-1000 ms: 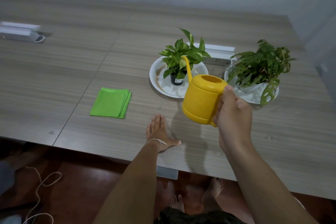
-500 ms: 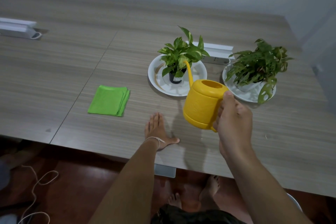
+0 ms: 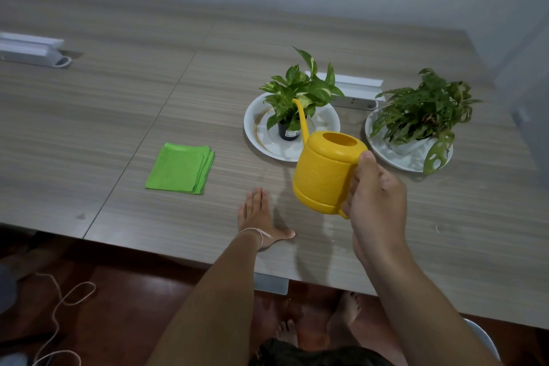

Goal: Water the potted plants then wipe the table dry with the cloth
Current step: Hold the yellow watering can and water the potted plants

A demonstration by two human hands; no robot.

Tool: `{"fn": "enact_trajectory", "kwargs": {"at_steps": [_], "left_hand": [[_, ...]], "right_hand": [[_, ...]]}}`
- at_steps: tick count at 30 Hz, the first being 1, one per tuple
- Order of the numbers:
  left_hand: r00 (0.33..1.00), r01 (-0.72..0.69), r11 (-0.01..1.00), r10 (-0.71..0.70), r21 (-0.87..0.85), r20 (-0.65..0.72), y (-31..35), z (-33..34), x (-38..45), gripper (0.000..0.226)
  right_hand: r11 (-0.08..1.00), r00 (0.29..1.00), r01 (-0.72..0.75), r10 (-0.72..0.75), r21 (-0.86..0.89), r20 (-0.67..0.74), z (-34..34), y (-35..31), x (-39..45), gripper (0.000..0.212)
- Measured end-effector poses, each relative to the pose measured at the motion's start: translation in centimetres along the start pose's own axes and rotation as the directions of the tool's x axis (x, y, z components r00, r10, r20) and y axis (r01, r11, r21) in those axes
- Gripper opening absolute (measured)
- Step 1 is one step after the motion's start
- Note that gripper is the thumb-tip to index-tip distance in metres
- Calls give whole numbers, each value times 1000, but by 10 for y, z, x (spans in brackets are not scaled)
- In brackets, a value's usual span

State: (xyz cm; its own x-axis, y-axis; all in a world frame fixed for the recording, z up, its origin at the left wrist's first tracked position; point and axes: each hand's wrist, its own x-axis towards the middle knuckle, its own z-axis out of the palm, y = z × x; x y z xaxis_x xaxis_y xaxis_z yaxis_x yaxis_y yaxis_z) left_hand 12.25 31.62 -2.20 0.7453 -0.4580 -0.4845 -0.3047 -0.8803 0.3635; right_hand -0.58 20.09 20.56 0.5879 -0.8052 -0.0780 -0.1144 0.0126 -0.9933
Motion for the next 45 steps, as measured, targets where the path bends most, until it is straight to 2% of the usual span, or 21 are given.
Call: {"fn": "enact_trajectory", "kwargs": {"at_steps": [12,15,18,25,38,45], "left_hand": [[1000,14,1000,-14,-2,-2,1,1,1,145],[1000,11,1000,-11,0,2,1,1,1,145],[1000,7,1000,-7,-11,1,1,0,1,145],[1000,-1,1000,1,-11,0,0,0,0,144],[1000,-6,1000,5,-23,-12,1,-1,-1,144],[1000,1,1000,-1,-17,2,3,-3,-2,144]], "right_hand": [[1000,998,-27,27,-10,-57,-11,3,-4,58],[999,996,-51,50,-6,-68,-11,0,-5,67],[998,994,-54,55,15,-95,-8,-5,-3,55],[998,999,-27,30,64,-46,-3,-7,6,64],[997,999,28,-26,75,-29,3,-7,35,49],[996,998,61,-61,71,8,11,-12,48,55]]}}
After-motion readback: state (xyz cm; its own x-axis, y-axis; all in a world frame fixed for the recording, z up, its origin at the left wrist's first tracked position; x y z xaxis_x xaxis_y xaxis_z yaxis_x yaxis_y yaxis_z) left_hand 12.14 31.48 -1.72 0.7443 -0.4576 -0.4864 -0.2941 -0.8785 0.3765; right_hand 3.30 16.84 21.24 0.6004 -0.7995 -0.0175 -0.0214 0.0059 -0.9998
